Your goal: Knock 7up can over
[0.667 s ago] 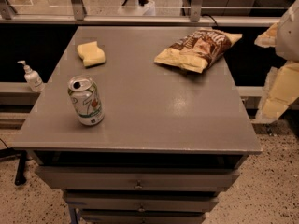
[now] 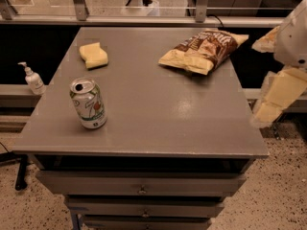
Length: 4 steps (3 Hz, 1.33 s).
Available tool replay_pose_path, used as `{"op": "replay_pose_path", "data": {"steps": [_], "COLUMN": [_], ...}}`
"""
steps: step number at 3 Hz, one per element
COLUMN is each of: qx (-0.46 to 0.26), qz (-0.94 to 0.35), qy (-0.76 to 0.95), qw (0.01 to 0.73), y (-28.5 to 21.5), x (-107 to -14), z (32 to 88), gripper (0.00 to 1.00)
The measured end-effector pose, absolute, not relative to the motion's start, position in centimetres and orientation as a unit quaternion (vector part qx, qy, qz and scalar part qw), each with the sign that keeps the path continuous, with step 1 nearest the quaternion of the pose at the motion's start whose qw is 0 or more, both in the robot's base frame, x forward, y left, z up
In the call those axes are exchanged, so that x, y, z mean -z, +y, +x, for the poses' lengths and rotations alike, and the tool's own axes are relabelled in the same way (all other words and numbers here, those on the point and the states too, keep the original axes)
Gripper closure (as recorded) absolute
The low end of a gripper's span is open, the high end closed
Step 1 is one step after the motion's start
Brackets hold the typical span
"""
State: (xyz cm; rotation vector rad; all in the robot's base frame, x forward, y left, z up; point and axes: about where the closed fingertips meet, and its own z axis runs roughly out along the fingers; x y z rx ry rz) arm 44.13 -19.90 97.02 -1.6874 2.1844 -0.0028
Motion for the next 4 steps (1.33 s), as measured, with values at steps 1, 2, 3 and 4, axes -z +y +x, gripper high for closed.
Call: {"op": "replay_pose_path", "data": {"steps": [1,2,3,4], "qx": [-0.082,-0.163,-0.233,-0.282], "qz": [-0.588,-0.582,-0.576,-0.569], "qy": [0.762,0.727,0.683,0.646], "qw": [0.258,0.326,0.383,0.424], "y": [-15.7,-10.0,-4.1,0.8], "x": [-94.6,-93.7,-93.9,-93.5], "z": [46.0,47.5,48.3,47.8], "gripper": [0.00,0.00,0.00,0.00]}}
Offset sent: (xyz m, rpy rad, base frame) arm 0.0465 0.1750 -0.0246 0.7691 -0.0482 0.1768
